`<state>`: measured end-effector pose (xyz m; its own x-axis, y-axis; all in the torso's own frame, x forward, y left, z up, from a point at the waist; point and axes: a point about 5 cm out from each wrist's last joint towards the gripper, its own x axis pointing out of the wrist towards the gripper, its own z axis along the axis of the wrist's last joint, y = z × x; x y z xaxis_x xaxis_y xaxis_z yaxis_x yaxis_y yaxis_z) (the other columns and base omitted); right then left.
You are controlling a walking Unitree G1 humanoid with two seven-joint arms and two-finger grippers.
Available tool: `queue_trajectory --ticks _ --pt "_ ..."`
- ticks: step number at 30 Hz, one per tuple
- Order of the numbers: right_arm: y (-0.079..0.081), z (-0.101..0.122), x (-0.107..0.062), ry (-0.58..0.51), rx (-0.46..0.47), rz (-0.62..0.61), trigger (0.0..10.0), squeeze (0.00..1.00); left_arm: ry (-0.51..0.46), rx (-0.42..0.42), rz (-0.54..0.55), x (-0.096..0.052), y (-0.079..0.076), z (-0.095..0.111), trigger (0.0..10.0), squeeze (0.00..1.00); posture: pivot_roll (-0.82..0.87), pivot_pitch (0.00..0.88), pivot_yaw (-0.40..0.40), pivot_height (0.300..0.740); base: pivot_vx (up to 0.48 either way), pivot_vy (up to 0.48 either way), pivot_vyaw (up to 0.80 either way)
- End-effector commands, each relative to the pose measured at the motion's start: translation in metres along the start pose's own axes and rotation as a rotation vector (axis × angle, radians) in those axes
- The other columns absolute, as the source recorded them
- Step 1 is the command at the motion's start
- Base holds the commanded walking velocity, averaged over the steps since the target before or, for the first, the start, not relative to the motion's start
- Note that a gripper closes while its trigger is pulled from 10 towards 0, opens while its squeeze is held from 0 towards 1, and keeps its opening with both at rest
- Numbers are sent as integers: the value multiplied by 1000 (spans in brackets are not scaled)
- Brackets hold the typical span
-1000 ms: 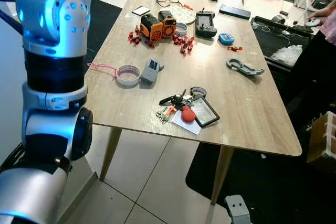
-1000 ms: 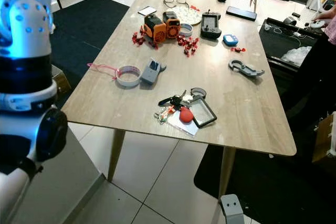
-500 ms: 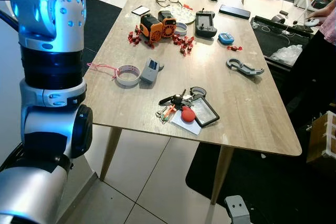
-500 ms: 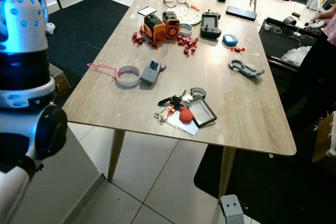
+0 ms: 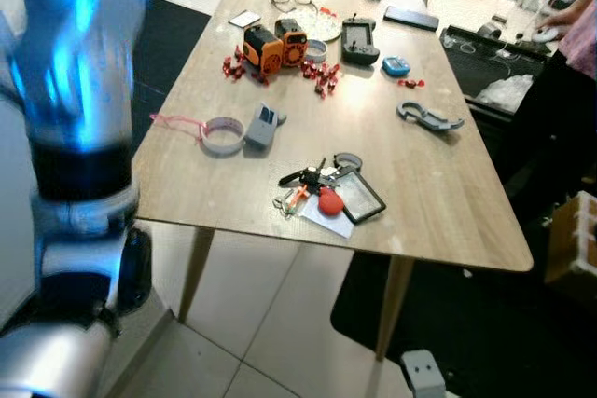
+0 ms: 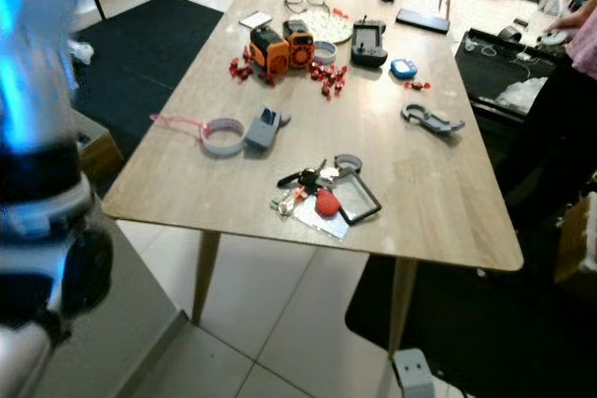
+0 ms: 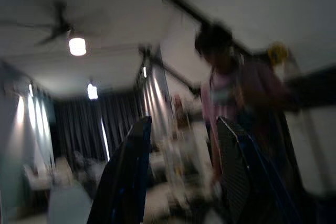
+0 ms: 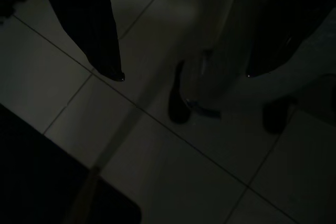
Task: Hang keys on a hook
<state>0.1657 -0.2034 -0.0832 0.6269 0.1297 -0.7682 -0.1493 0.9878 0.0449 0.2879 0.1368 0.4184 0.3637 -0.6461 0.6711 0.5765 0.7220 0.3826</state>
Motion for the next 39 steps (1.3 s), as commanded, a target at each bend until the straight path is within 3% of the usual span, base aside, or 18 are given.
queue_trajectory --ticks 1,4,7,8,10,11,12,14,16,21,23,25,26,28,29,32,34,39 --pt "-2 -9 -3 27 13 -10 10000 0 -45 34 -58 -1 -6 12 10000 0 43 141 -64 740 0 0 0" --pt "1 -9 -2 23 26 -10 10000 0 -31 7 -61 -20 -18 3 10000 0 50 120 -50 740 0 0 0" --pt "2 -9 -2 22 28 -10 10000 0 -32 -15 -64 -25 -22 2 10000 0 51 117 -49 740 0 0 0" --pt "4 -10 -2 23 29 -7 10000 0 -33 -44 -74 -34 -29 1 10000 0 56 111 -54 740 0 0 0" --pt "4 -10 -2 23 29 -7 10000 0 -33 -44 -74 -34 -29 1 10000 0 56 111 -54 740 0 0 0" --pt "5 -10 -2 24 29 -5 10000 0 -30 -69 -85 -44 -36 -2 10000 0 58 103 -54 740 0 0 0" --pt "5 -10 -2 24 29 -5 10000 0 -30 -69 -85 -44 -36 -2 10000 0 58 103 -54 740 0 0 0" --pt "6 -10 -1 22 32 -5 10000 0 14 -110 -120 -61 -54 -18 10000 0 59 97 -55 740 0 0 0" --pt "6 -10 -1 22 32 -5 10000 0 14 -110 -120 -61 -54 -18 10000 0 59 97 -55 740 0 0 0" --pt "5 -10 -2 17 35 -11 10000 0 113 -165 -154 -81 -71 -49 10000 0 63 82 -48 740 0 0 0" --pt "5 -10 -2 17 35 -11 10000 0 113 -165 -154 -81 -71 -49 10000 0 63 82 -48 740 0 0 0" --pt "5 -11 -2 15 38 -14 10000 0 194 -186 -151 -99 -81 -68 10000 0 64 71 -42 740 0 0 0" --pt "5 -11 -2 15 38 -14 10000 0 194 -186 -151 -99 -81 -68 10000 0 64 71 -42 740 0 0 0" --pt "6 -11 -2 13 42 -13 10000 0 286 -187 -153 -121 -89 -82 10000 0 64 71 -40 740 0 0 0" --pt "6 -11 -2 13 42 -13 10000 0 286 -187 -153 -121 -89 -82 10000 0 64 71 -40 740 0 0 0" --pt "7 -11 -2 11 43 -11 10000 0 345 -196 -150 -135 -96 -90 10000 0 66 70 -40 740 0 0 0" --pt "8 -11 -2 8 43 -9 10000 0 410 -213 -150 -153 -106 -101 10000 0 66 70 -40 740 0 0 0" --pt "7 -9 -1 4 44 -11 10000 0 483 -207 -133 -172 -114 -115 10000 0 65 68 -38 740 0 0 0"
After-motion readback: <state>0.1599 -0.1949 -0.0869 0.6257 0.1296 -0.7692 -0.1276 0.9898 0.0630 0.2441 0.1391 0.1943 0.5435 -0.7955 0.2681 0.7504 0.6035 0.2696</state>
